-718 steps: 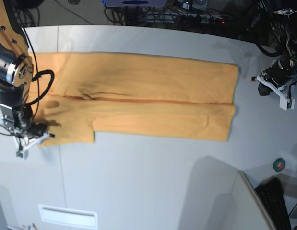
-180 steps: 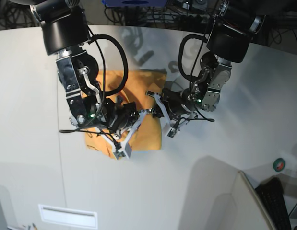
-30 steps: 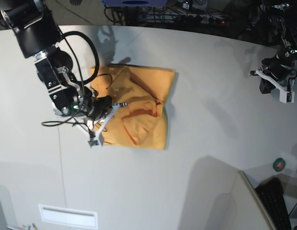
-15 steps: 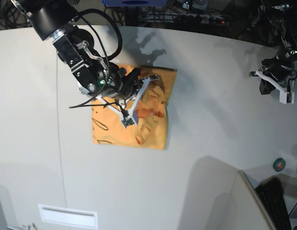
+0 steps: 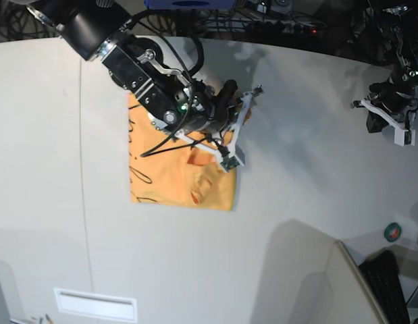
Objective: Layout the t-shirt on the table in an organized manner, then fold the t-shirt properly
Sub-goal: 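Grasp the folded bundle edge with the right gripper and flip it over, then smooth and tuck the folded shirt edges with the right gripper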
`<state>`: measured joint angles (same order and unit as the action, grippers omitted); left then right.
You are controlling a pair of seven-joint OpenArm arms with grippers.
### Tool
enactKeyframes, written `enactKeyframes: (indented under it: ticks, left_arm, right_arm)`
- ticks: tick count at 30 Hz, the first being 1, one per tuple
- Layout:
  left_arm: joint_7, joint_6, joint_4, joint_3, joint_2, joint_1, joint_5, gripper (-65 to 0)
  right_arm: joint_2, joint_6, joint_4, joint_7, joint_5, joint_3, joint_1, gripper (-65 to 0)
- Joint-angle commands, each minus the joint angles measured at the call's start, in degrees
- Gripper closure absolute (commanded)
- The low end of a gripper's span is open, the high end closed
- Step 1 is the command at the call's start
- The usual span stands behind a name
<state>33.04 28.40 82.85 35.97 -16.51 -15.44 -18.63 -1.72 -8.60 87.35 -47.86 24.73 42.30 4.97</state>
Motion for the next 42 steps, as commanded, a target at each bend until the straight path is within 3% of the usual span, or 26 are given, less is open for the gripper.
enactKeyframes:
  ticks: [1, 4, 12, 19, 29, 34, 37, 39, 42]
  left_arm:
    - [-1.1, -0.1, 0.9, 0.6, -1.2, 0.0, -0.8, 0.0]
    - [-1.1, -0.1, 0.8, 0.9, -1.4, -0.2, -0.8, 0.0]
    - [-1.1, 0.0, 0.8, 6.7, -1.1, -1.0, -0.9, 0.0]
    - [-1.1, 0.0, 0.8, 7.1, -1.1, -1.0, -0.9, 0.0]
    - [-1.1, 0.0, 0.9, 6.7, -1.0, -1.0, -0.9, 0.0]
    - [-1.1, 0.0, 0.9, 6.7, -1.0, -1.0, -0.9, 0.0]
    - [-1.1, 0.0, 0.9, 6.7, -1.1, -1.0, -0.9, 0.0]
    - [-1.1, 0.0, 0.9, 6.7, -1.1, -0.8, -0.9, 0.0]
    - [-1.1, 0.0, 0.9, 6.7, -1.1, -0.6, -0.9, 0.0]
  right_arm:
    - [-0.7, -1.5, 2.9, 0.0, 0.2, -2.7, 0.6, 0.0]
    - [-2.6, -5.2, 5.0, -0.4, 0.2, -9.0, 1.0, 0.0]
    - [-4.3, -5.2, -5.3, 3.2, 0.2, -15.5, 5.2, 0.0]
    - [-0.6, -5.1, -14.8, 6.4, 0.2, -15.4, 8.3, 0.0]
    - [8.5, -5.1, -22.2, 6.8, 0.3, -15.4, 16.1, 0.0]
    - [9.8, -5.1, -32.6, 13.8, 0.5, -15.2, 21.8, 0.0]
    - [9.6, -5.1, -33.5, 16.0, 0.6, -10.3, 23.5, 0.0]
    - [9.1, -5.2, -29.0, 14.1, 0.5, -9.4, 23.1, 0.0]
    - [6.2, -6.0, -18.8, 4.3, 0.4, -9.5, 20.3, 0.0]
